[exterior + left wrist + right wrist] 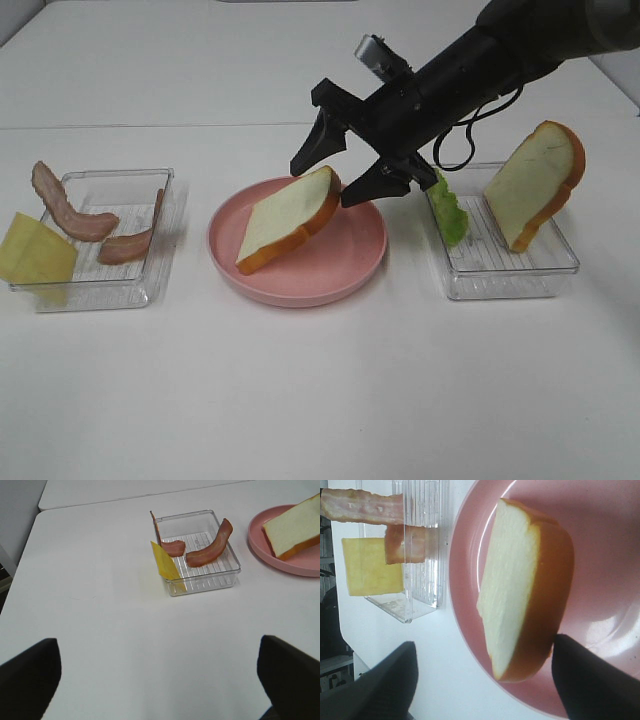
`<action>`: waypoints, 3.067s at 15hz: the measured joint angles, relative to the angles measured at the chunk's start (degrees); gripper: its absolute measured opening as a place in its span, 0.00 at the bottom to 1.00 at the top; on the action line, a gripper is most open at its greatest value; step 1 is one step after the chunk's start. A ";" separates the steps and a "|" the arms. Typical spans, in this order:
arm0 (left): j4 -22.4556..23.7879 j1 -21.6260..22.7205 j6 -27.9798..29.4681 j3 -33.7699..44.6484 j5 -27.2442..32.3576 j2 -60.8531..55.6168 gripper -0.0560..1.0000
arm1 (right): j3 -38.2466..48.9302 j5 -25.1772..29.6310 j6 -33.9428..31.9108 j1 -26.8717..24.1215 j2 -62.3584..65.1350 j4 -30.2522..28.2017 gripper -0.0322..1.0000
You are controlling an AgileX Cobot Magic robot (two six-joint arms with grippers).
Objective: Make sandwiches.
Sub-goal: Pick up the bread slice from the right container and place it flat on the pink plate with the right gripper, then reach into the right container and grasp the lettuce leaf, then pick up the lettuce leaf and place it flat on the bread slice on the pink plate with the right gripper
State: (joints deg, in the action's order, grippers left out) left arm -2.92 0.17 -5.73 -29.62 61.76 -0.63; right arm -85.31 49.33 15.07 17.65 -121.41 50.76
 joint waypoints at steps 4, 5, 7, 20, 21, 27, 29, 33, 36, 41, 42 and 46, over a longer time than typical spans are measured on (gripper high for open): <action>0.00 0.00 0.00 0.00 0.00 0.00 0.99 | 0.00 -0.23 -0.29 0.00 4.07 -1.55 0.73; 0.00 0.00 0.00 0.00 0.00 0.00 0.99 | 0.00 -0.23 -0.52 0.00 5.27 -2.23 0.73; 0.00 0.00 0.00 0.00 0.00 0.00 0.99 | -0.23 -0.23 -2.92 0.00 7.73 -6.02 0.73; 0.00 0.00 0.00 0.00 0.00 0.00 0.99 | -13.92 10.26 -24.29 0.00 0.63 -45.89 0.81; 0.00 0.00 0.00 0.00 0.00 0.00 0.99 | -14.61 9.34 -24.29 0.00 -0.52 -45.89 0.81; 0.00 0.00 0.00 0.00 0.00 0.00 0.99 | -16.73 8.77 -24.29 0.00 -6.36 -46.01 0.81; 0.00 0.00 0.00 0.00 0.00 0.00 0.99 | -16.73 8.77 -24.29 0.00 -6.88 -46.12 0.77; 0.00 0.00 0.00 0.00 0.00 0.00 0.99 | -17.07 8.71 -25.44 0.00 -6.88 -47.38 0.53; 0.00 0.00 0.00 0.00 0.00 0.00 0.99 | -17.07 8.82 -25.73 0.00 -6.88 -49.16 0.25; 0.00 0.00 0.00 0.00 0.00 0.00 0.99 | -17.19 12.38 -25.73 0.00 -6.42 -49.73 0.06; 0.00 0.00 0.00 0.00 0.00 0.00 0.99 | -17.19 13.35 -25.73 0.00 -5.50 -49.79 0.06; 0.00 0.00 0.00 0.00 0.00 0.00 0.99 | -17.19 14.90 -25.73 0.00 2.69 -47.84 0.06</action>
State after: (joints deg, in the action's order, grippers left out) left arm -2.92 0.17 -5.73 -29.62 61.76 -0.63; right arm -102.50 64.23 -10.66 17.65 -118.72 2.92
